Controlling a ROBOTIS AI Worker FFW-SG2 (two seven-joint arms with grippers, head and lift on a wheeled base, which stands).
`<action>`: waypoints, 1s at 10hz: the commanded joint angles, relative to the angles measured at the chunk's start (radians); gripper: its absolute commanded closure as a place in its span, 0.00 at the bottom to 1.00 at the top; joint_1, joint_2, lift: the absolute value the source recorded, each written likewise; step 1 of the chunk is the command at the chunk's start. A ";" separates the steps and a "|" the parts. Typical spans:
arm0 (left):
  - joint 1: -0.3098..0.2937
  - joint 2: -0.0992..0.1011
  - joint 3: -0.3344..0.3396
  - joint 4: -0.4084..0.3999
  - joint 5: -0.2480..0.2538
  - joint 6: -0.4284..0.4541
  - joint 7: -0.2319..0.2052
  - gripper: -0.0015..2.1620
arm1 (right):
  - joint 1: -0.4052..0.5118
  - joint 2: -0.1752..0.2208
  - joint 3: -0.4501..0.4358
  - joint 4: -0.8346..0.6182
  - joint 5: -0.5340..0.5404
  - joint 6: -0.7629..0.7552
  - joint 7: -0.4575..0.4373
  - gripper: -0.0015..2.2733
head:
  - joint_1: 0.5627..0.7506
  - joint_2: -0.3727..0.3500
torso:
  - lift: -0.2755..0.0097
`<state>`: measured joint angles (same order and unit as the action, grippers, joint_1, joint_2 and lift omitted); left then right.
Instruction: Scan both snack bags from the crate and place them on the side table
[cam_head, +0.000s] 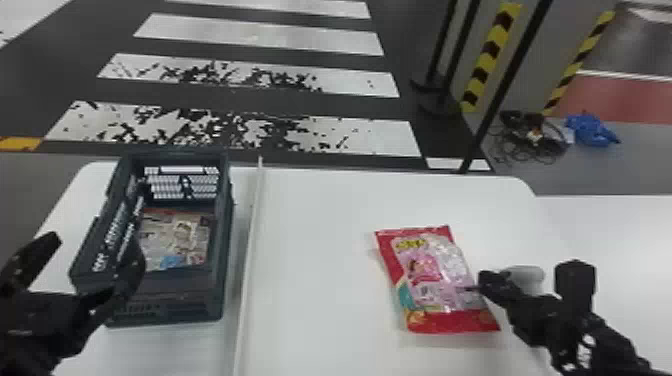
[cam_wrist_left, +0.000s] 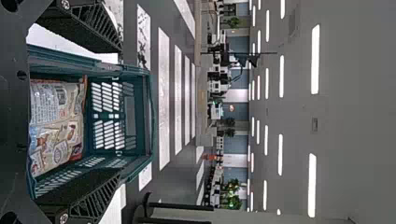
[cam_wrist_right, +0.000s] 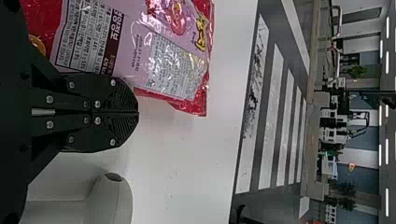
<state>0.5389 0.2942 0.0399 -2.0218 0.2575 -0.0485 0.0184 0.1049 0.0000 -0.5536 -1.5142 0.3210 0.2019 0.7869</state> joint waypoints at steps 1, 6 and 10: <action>-0.001 -0.001 0.000 0.002 0.000 0.002 0.000 0.04 | 0.002 0.001 -0.002 0.000 0.000 0.003 0.000 0.99 | 0.70 0.32 | 0.62; -0.001 -0.004 -0.002 0.002 -0.001 -0.001 0.000 0.04 | 0.021 0.001 -0.006 -0.009 0.000 0.012 0.002 0.99 | 0.70 0.32 | 0.62; -0.001 -0.004 -0.003 0.002 -0.001 -0.001 0.000 0.04 | 0.036 0.001 -0.008 -0.020 -0.003 0.028 0.009 0.99 | 0.70 0.31 | 0.62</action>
<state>0.5384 0.2899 0.0374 -2.0202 0.2562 -0.0497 0.0184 0.1380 0.0000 -0.5613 -1.5320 0.3179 0.2243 0.7949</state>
